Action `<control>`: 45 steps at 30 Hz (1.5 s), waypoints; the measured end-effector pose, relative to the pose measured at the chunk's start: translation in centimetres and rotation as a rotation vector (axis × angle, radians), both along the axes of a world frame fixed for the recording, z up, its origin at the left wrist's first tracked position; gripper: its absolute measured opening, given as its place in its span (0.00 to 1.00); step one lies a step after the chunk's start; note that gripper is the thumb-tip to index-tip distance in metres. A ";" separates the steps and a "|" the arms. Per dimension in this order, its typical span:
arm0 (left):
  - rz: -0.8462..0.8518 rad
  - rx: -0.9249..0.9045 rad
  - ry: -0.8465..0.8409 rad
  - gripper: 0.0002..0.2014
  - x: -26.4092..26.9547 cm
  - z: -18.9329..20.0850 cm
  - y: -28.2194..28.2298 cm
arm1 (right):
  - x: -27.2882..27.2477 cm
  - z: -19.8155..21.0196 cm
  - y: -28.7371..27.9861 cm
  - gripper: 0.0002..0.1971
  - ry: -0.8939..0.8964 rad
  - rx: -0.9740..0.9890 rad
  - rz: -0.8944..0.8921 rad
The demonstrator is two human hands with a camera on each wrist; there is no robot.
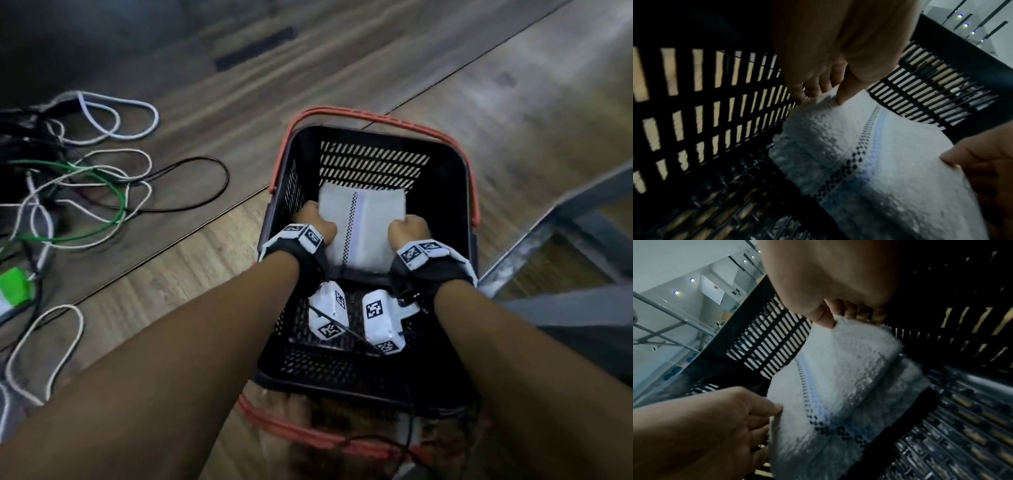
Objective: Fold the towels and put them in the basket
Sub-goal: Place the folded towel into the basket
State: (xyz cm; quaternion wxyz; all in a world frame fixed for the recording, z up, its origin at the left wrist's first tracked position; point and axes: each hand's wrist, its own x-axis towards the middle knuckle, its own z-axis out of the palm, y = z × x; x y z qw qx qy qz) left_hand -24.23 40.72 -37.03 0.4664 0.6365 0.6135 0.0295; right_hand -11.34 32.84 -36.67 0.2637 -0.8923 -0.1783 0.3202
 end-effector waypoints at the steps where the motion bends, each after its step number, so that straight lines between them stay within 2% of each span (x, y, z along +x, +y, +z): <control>1: 0.008 -0.006 0.005 0.20 0.1 -0.2 0.1 | 0.2 -0.2 -0.3 0.16 0.016 0.004 0.010; 4: 0.054 0.014 -0.021 0.20 0.1 -0.4 0.0 | 0.3 -0.2 -0.5 0.17 0.033 0.041 0.006; 6: 0.078 0.057 -0.063 0.24 0.2 -0.3 0.0 | -0.2 0.1 -0.5 0.23 -0.015 0.085 -0.025; 7: 0.069 0.101 -0.088 0.26 0.2 -0.3 -0.1 | -0.5 0.2 -0.6 0.25 -0.108 0.107 0.001; 9: -0.042 0.246 -0.095 0.27 0.5 -0.5 -0.2 | -1.4 0.4 -0.7 0.27 -0.387 0.118 0.160; 11: -0.250 0.385 0.034 0.27 0.7 -1.2 -0.4 | -2.1 -0.4 -0.7 0.27 -0.557 0.091 0.353; 13: -0.418 0.448 0.217 0.26 0.8 -2.5 -0.3 | -2.3 -2.0 -0.6 0.29 -0.554 0.011 0.475; 15: -0.476 0.483 0.305 0.26 0.9 -4.2 -0.5 | -2.2 -4.3 -0.7 0.31 -0.518 -0.064 0.511; 20: -0.393 0.631 0.240 0.27 1.3 -8.0 -1.0 | -2.2 -8.0 -0.8 0.32 -0.681 0.048 0.465; 24: -0.460 0.547 0.302 0.27 1.3 -6.3 -1.1 | -1.8 -6.2 -0.7 0.33 -0.575 -0.081 0.537; 28: -0.692 0.285 0.556 0.26 0.1 0.3 -1.3 | -1.0 0.4 -0.6 0.27 -0.269 -0.279 0.680; 31: -0.779 0.306 0.505 0.16 -1.8 8.1 -2.2 | -1.7 8.4 -2.8 0.20 -0.126 -0.306 0.719; 35: -0.634 0.417 0.351 0.18 -6.0 19.8 -4.0 | -4.2 22.3 -8.1 0.23 -0.148 -0.220 0.808; 38: -0.584 0.522 0.231 0.17 -8.2 28.8 -7.5 | -5.5 32.1 -13.7 0.22 -0.263 -0.151 0.847; 41: -0.613 0.686 0.209 0.19 -8.6 37.3 -11.9 | -5.5 39.8 -19.9 0.21 -0.324 -0.102 0.799; 45: -0.728 0.821 0.091 0.20 -7.5 46.7 -18.7 | -4.3 47.6 -29.6 0.19 -0.387 -0.067 0.637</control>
